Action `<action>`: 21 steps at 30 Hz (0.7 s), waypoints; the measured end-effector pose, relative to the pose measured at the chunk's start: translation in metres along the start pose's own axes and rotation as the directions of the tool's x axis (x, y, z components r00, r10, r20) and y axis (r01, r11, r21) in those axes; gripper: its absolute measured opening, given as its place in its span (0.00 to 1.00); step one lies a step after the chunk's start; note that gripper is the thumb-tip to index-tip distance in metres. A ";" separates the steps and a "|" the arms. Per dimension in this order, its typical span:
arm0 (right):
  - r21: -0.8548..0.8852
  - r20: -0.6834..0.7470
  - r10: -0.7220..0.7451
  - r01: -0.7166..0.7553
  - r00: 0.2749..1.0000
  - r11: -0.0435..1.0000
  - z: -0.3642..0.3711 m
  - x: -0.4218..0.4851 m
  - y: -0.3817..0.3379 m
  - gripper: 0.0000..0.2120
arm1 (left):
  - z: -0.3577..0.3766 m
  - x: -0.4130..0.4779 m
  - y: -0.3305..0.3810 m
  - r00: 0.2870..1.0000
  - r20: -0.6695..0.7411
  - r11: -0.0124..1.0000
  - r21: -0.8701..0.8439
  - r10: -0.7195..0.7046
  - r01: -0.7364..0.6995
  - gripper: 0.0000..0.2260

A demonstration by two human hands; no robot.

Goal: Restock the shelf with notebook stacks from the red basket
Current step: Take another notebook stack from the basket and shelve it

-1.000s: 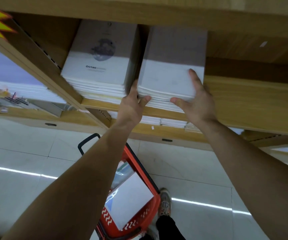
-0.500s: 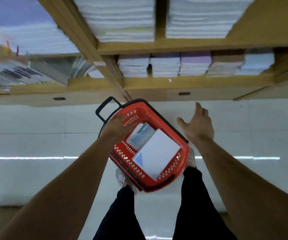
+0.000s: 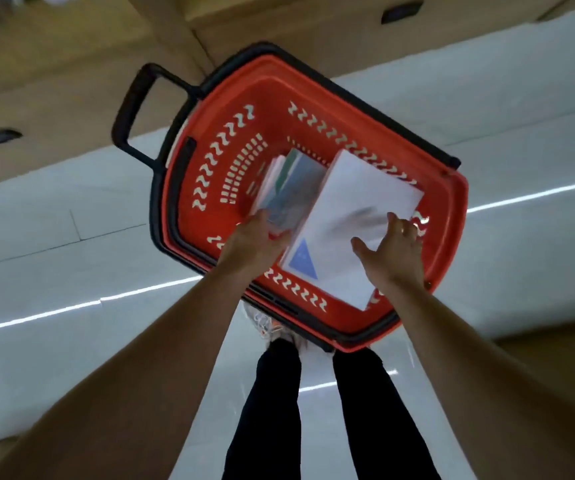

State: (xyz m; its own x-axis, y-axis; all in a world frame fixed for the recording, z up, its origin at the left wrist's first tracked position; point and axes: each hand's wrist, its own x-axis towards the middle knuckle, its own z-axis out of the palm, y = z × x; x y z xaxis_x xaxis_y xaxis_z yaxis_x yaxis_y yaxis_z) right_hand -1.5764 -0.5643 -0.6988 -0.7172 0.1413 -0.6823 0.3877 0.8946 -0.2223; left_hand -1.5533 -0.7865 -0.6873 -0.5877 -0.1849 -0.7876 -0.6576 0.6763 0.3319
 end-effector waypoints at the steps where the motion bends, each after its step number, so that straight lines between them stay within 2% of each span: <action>1: 0.045 -0.021 0.034 -0.033 0.999 0.998 0.011 0.003 0.010 0.42 | 0.012 0.009 0.003 1.000 -0.012 1.000 0.003 0.010 -0.010 0.24; 6: 0.314 -0.091 0.144 -0.109 0.985 0.943 0.057 0.009 0.038 0.45 | 0.055 0.040 0.013 0.998 -0.006 0.997 -0.042 0.060 -0.061 0.32; 8: 0.411 -0.096 0.158 -0.106 0.983 0.906 0.069 0.008 0.035 0.44 | 0.066 0.043 0.017 0.997 -0.006 0.994 -0.075 0.080 -0.080 0.31; 10: 0.488 -0.100 0.179 -0.109 0.979 0.866 0.078 0.006 0.032 0.44 | 0.075 0.046 0.019 0.995 -0.048 0.996 -0.027 0.087 -0.088 0.29; 15: 0.552 -0.042 0.349 -0.269 0.936 0.789 0.093 0.009 0.030 0.46 | 0.080 0.051 0.018 0.987 -0.096 0.988 0.097 0.132 -0.123 0.28; 18: 0.544 -0.049 0.364 -0.281 0.930 0.791 0.095 0.008 0.024 0.41 | 0.082 0.057 0.013 0.982 -0.119 0.984 0.117 0.146 -0.133 0.25; 21: 0.533 -0.111 0.330 -0.224 0.937 0.816 0.099 0.002 0.020 0.43 | 0.087 0.056 0.012 0.969 -0.209 0.988 0.099 0.135 -0.117 0.22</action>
State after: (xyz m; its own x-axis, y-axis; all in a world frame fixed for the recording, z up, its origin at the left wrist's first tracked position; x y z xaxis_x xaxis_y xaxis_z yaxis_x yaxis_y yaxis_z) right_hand -1.5126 -0.5881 -0.7735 -0.6088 0.4748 -0.6356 0.7857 0.4721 -0.3998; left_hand -1.5529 -0.7271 -0.7723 -0.7567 -0.2365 -0.6095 -0.5347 0.7604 0.3688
